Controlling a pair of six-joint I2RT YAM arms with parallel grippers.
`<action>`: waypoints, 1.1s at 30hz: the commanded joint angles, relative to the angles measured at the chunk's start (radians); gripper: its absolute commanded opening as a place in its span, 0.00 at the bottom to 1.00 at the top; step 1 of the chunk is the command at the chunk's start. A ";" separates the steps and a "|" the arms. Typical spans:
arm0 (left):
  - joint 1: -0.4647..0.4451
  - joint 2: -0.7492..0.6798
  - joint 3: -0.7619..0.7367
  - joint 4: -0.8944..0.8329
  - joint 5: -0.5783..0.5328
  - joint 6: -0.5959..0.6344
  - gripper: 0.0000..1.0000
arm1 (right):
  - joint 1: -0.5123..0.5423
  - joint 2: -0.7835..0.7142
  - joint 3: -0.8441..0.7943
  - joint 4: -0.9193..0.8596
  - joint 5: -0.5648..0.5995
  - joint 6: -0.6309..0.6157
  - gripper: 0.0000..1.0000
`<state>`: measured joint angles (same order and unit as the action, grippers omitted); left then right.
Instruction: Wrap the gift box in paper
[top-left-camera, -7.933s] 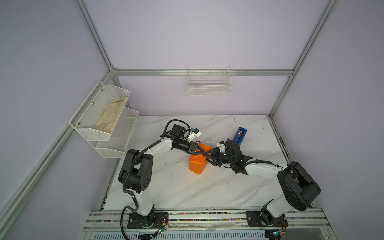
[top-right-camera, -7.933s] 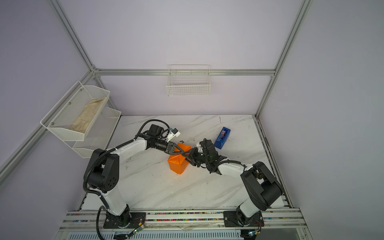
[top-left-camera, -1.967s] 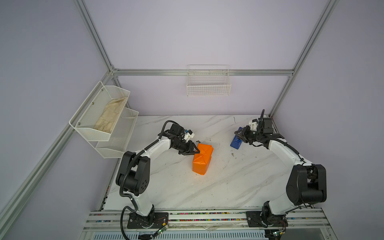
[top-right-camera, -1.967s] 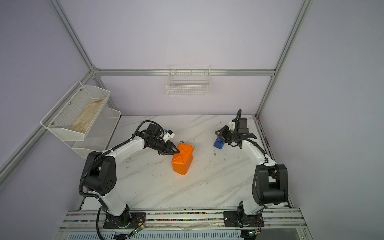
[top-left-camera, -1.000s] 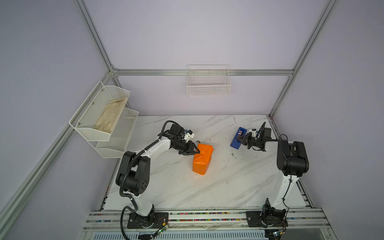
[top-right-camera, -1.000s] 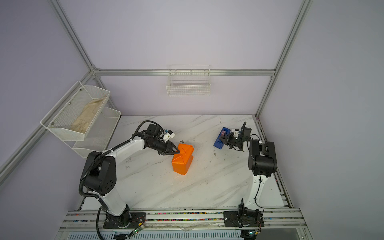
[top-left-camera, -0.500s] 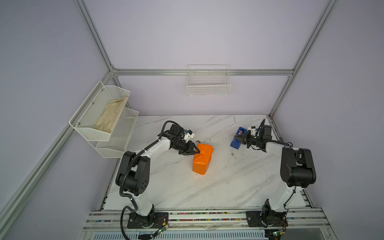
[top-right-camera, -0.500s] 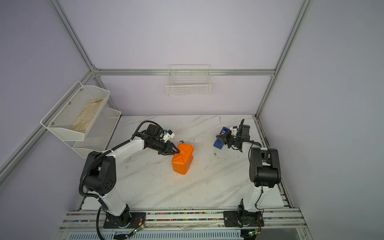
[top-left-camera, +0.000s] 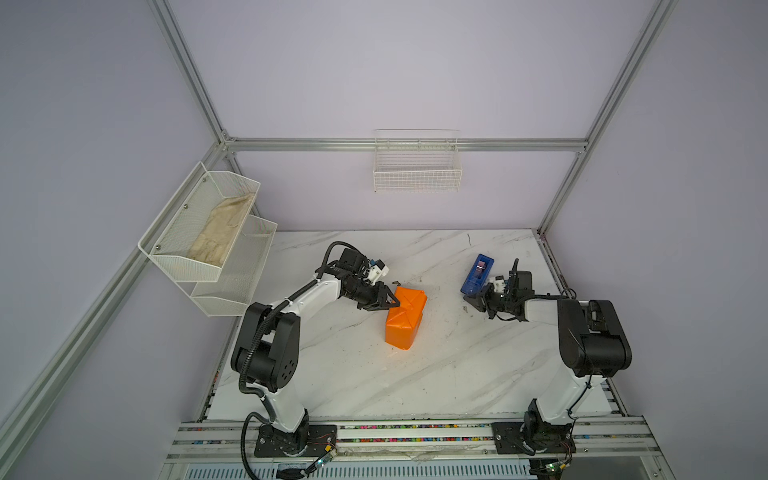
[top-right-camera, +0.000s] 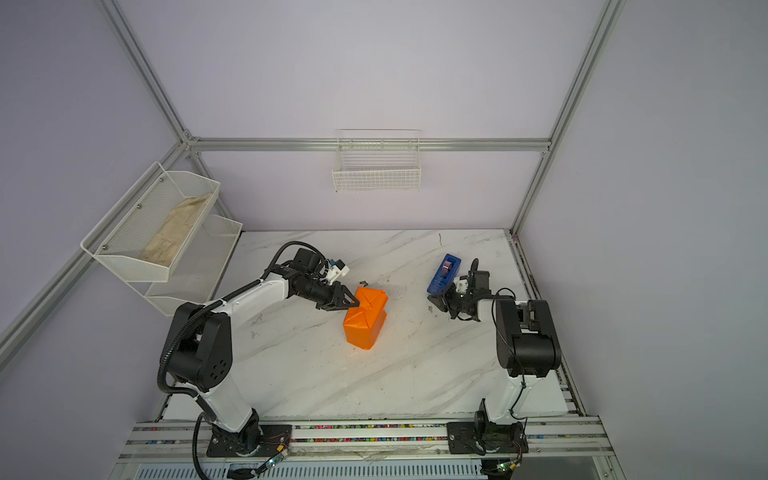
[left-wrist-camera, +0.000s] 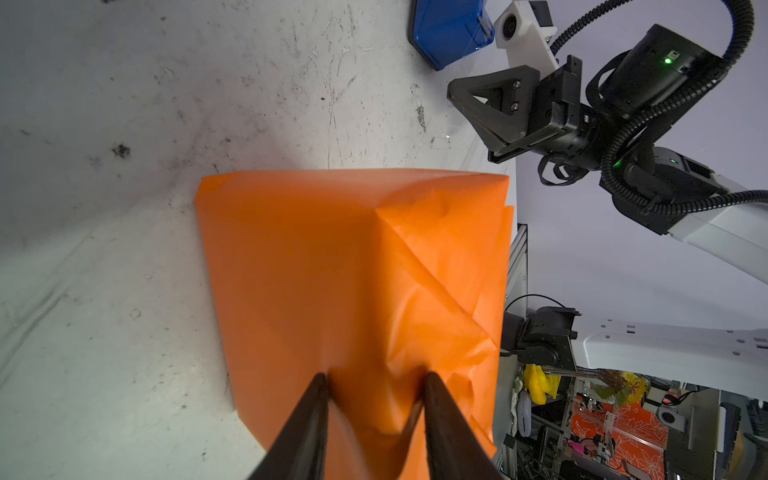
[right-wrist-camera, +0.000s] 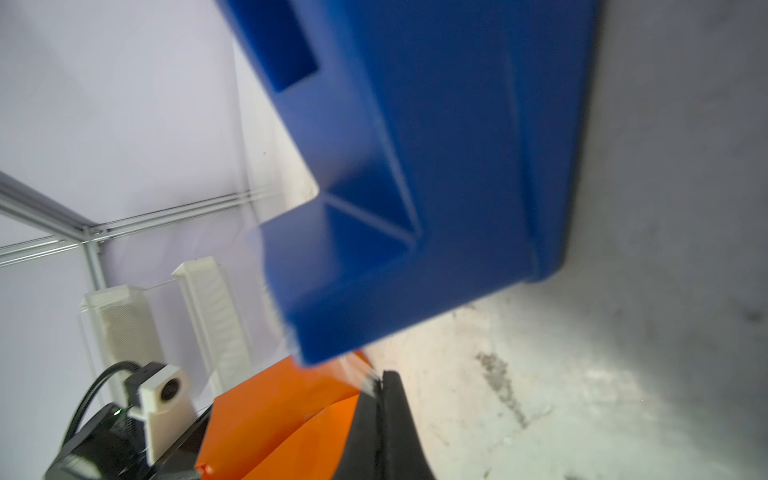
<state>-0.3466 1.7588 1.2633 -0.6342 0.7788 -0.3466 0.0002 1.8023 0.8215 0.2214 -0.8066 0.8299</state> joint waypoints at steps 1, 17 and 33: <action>-0.020 0.033 -0.067 -0.089 -0.076 0.040 0.36 | 0.003 0.041 -0.020 -0.177 0.086 -0.119 0.00; -0.022 0.069 -0.011 -0.149 -0.066 0.127 0.37 | 0.044 -0.270 0.091 -0.440 0.121 -0.253 0.00; -0.044 0.145 0.121 -0.252 -0.063 0.259 0.36 | 0.424 -0.199 0.468 -0.743 -0.112 -0.477 0.00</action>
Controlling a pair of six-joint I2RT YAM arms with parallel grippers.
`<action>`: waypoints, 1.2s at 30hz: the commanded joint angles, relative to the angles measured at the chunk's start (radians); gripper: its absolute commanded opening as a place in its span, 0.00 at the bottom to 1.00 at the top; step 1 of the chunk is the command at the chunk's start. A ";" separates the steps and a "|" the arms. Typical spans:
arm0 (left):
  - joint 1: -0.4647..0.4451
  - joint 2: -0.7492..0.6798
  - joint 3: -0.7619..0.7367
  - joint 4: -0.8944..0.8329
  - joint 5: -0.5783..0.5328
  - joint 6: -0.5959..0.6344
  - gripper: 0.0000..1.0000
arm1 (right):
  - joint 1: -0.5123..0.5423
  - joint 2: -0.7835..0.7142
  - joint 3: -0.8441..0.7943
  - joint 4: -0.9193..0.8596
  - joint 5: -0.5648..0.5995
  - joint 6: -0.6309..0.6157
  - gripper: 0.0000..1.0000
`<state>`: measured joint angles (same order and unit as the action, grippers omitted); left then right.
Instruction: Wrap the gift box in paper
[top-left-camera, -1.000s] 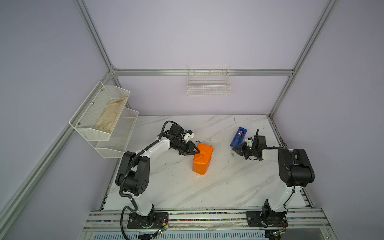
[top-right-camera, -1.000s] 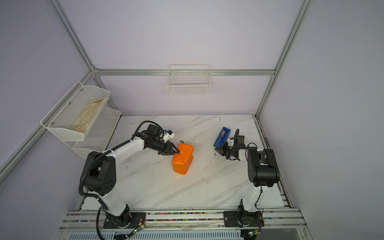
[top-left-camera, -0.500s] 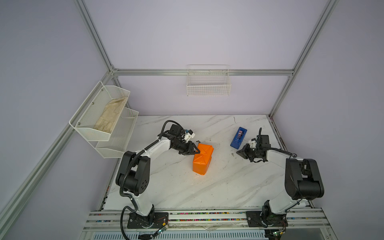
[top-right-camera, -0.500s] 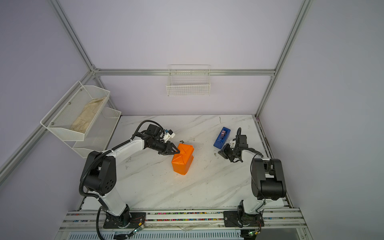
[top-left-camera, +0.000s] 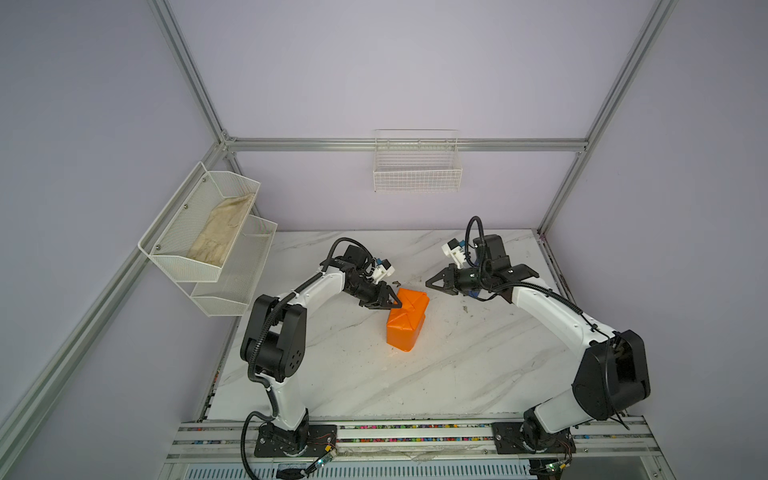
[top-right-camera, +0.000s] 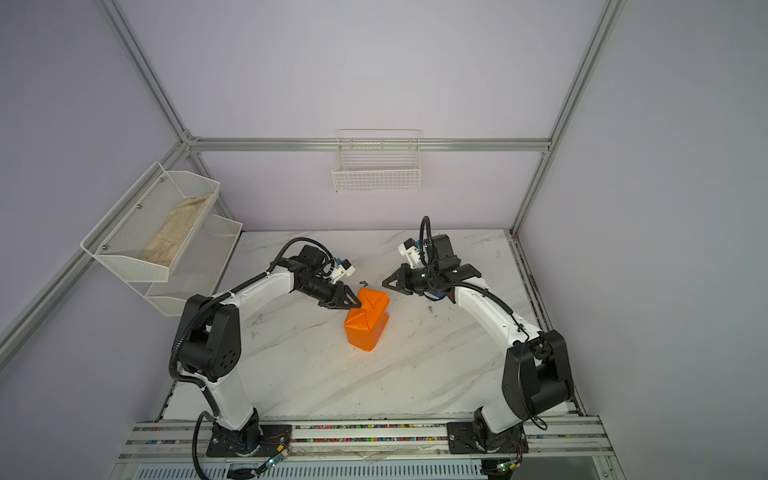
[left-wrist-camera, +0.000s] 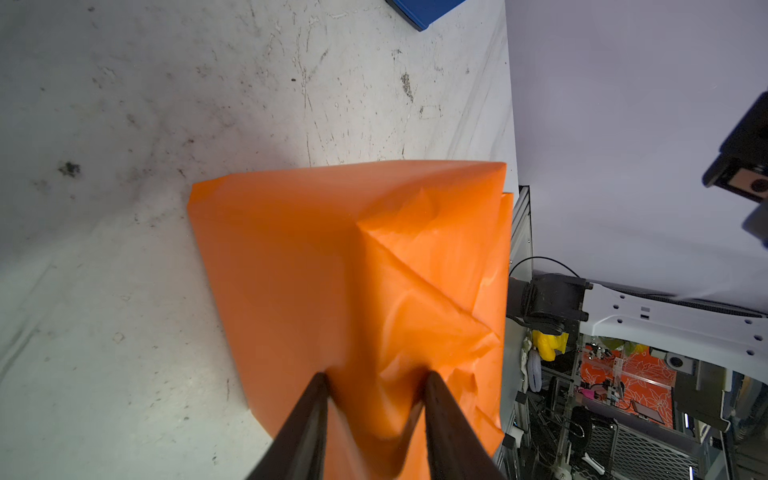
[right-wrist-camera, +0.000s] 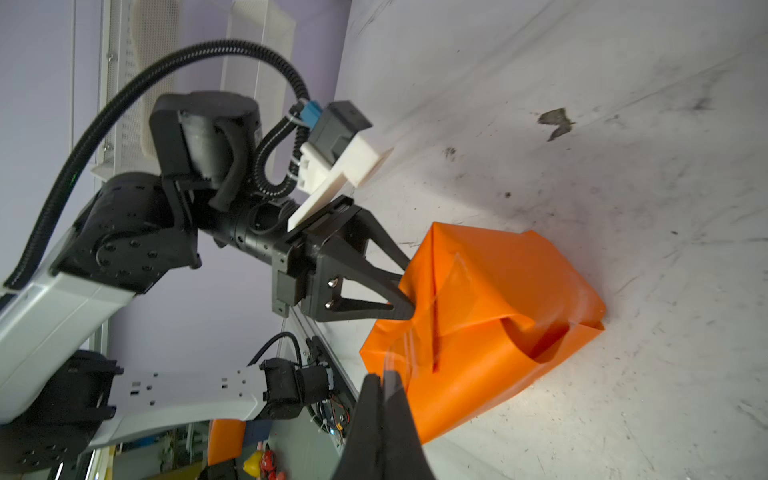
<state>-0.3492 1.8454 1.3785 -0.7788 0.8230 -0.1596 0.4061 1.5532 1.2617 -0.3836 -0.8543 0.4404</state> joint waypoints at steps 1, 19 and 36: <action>-0.043 0.058 0.007 -0.109 -0.107 0.074 0.36 | 0.034 0.060 0.039 -0.158 -0.069 -0.103 0.00; -0.043 0.053 0.005 -0.135 -0.118 0.102 0.36 | 0.142 0.257 0.258 -0.454 0.005 -0.295 0.00; -0.044 0.049 0.008 -0.139 -0.113 0.104 0.36 | 0.142 0.330 0.291 -0.538 0.122 -0.285 0.00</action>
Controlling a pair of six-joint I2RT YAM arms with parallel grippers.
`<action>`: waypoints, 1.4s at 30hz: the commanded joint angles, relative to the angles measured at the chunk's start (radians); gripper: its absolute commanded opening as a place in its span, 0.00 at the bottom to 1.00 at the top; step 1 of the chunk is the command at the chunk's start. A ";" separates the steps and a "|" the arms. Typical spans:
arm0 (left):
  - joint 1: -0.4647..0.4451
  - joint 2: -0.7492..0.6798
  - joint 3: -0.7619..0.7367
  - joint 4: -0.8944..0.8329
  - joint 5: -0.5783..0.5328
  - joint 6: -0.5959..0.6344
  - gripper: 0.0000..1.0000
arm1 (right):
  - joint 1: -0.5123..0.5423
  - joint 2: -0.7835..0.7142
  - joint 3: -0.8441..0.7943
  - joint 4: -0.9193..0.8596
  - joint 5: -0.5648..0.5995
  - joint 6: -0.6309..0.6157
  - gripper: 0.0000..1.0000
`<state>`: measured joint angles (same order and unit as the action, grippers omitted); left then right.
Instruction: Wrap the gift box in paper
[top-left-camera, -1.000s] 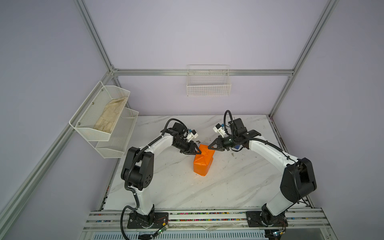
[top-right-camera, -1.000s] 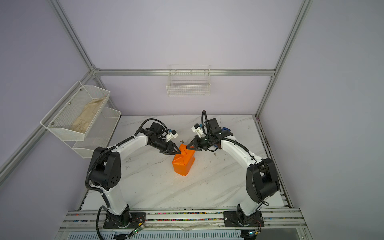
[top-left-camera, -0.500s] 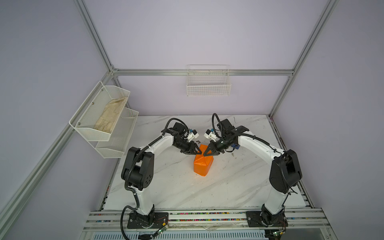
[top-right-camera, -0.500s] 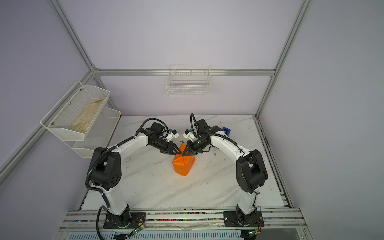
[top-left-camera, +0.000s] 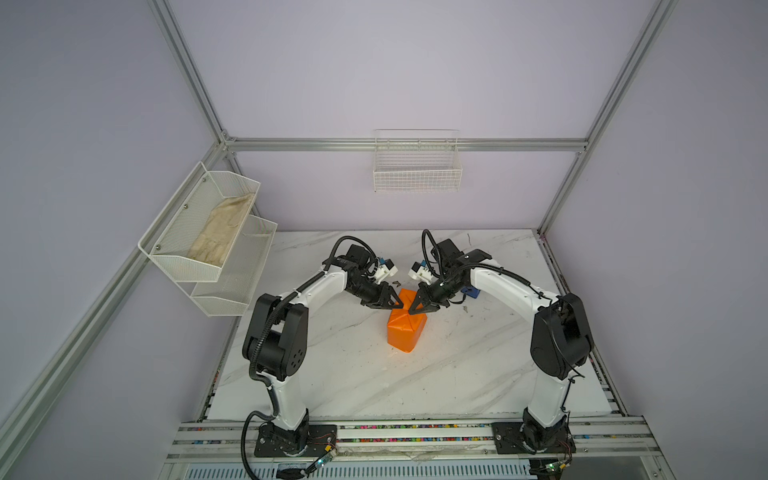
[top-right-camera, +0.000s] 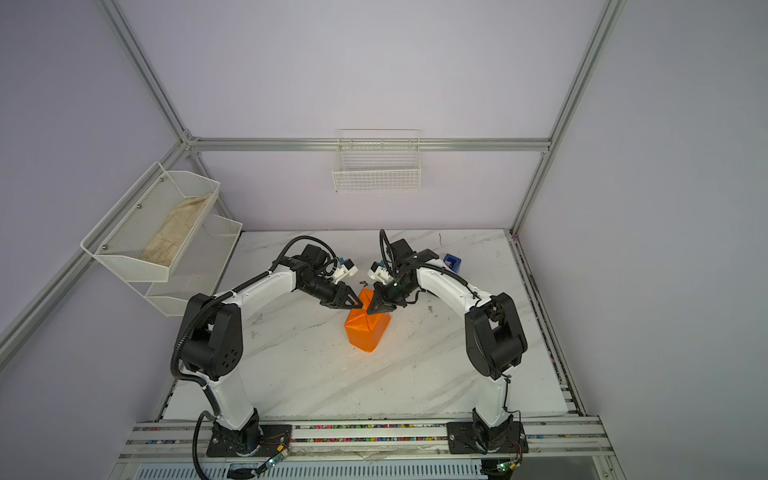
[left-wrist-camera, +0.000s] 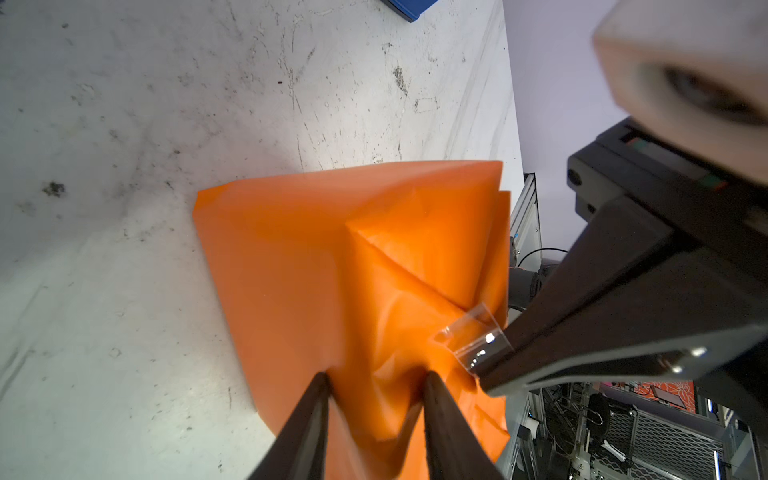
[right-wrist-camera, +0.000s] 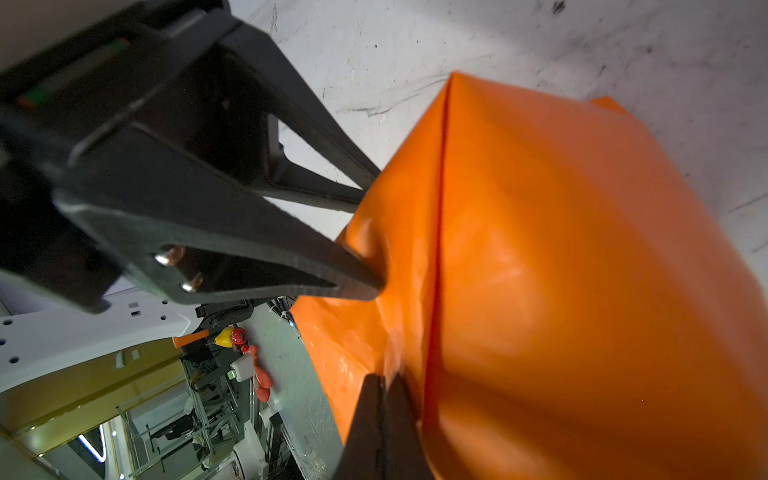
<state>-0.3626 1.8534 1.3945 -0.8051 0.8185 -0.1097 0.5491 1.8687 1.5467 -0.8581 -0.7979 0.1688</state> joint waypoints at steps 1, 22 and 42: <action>-0.030 0.039 -0.009 -0.113 -0.108 0.055 0.36 | -0.002 0.018 0.004 -0.068 0.074 -0.012 0.00; -0.015 -0.062 0.274 -0.099 -0.066 -0.099 0.50 | -0.001 0.034 -0.045 -0.081 0.089 -0.019 0.00; -0.073 0.034 0.205 -0.071 -0.188 -0.152 0.48 | -0.001 0.040 -0.033 -0.087 0.099 -0.012 0.00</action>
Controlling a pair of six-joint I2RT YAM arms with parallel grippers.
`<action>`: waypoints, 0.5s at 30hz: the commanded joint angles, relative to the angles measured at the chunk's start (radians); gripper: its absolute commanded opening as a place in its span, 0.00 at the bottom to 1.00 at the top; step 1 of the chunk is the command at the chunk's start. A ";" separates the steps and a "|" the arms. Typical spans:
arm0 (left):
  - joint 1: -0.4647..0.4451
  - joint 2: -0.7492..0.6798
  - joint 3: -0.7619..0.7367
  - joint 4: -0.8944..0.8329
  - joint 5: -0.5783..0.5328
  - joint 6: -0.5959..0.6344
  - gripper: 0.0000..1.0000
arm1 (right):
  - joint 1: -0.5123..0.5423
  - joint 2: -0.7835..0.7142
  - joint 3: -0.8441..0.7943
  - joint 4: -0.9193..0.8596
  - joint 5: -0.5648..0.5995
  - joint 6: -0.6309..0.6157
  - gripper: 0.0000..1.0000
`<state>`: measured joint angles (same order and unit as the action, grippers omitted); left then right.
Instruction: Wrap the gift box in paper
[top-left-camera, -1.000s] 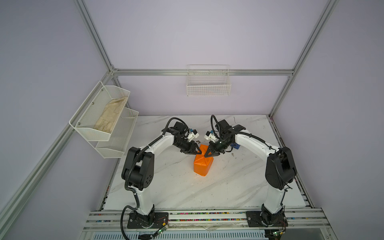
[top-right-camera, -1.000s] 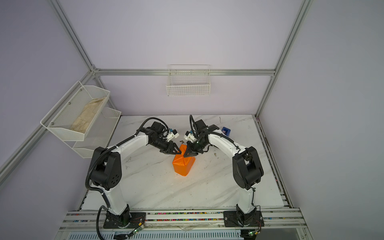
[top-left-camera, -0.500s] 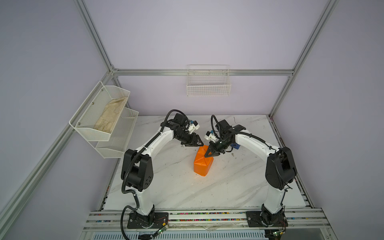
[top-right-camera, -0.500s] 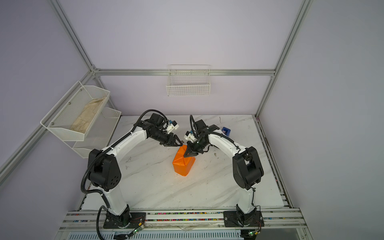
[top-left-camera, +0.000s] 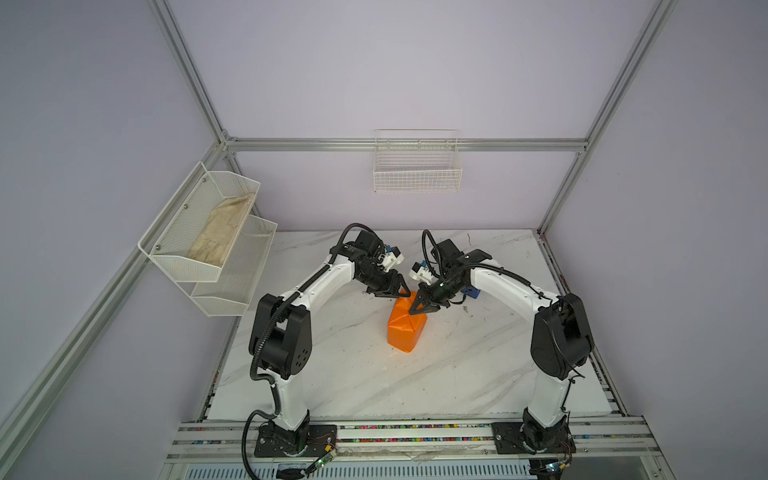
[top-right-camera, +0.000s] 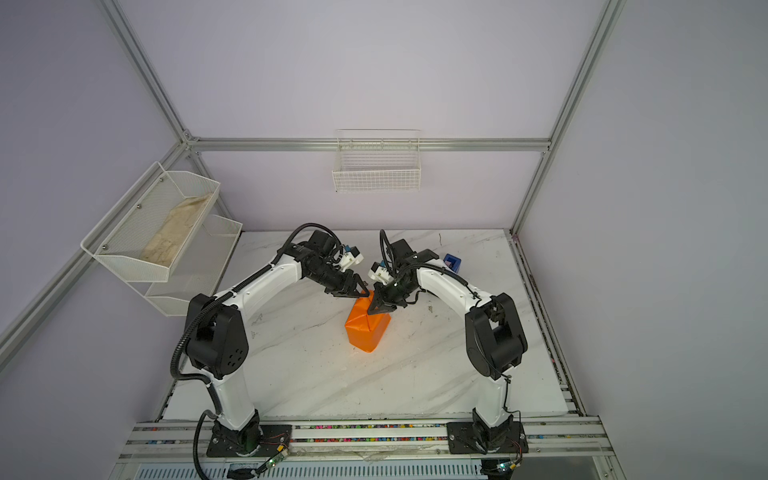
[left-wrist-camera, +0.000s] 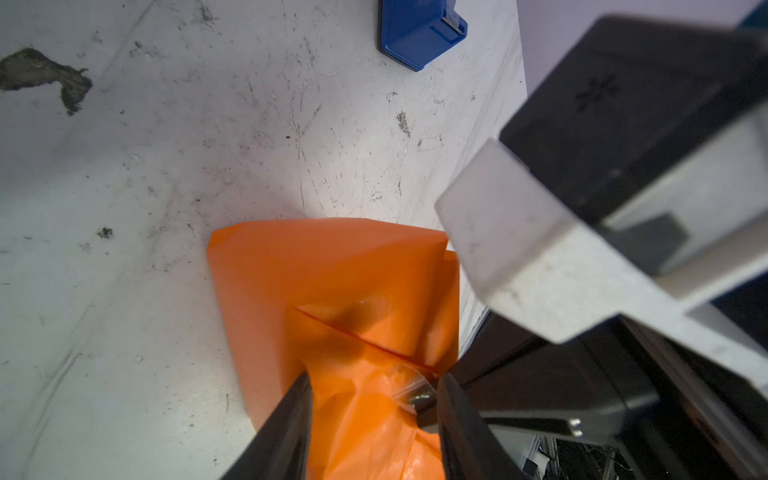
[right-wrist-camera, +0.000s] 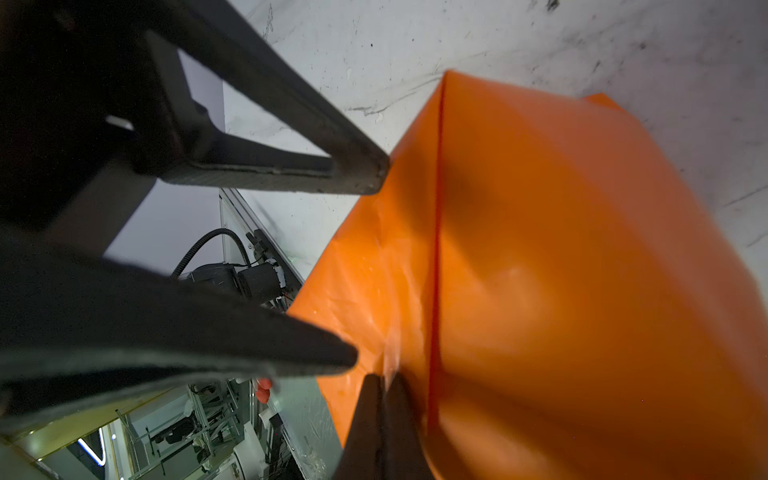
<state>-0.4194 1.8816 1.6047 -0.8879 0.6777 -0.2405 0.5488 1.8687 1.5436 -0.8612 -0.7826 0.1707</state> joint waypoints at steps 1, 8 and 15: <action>-0.018 0.007 -0.010 0.012 -0.059 -0.023 0.48 | -0.001 0.040 -0.030 -0.085 0.083 -0.014 0.00; -0.035 0.029 -0.024 0.000 -0.109 -0.022 0.47 | -0.001 0.035 -0.031 -0.088 0.085 -0.014 0.00; -0.042 0.046 -0.049 -0.021 -0.136 -0.010 0.46 | -0.001 0.033 -0.032 -0.085 0.085 -0.008 0.00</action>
<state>-0.4530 1.9148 1.5993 -0.8921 0.5751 -0.2504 0.5488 1.8687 1.5436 -0.8646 -0.7822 0.1719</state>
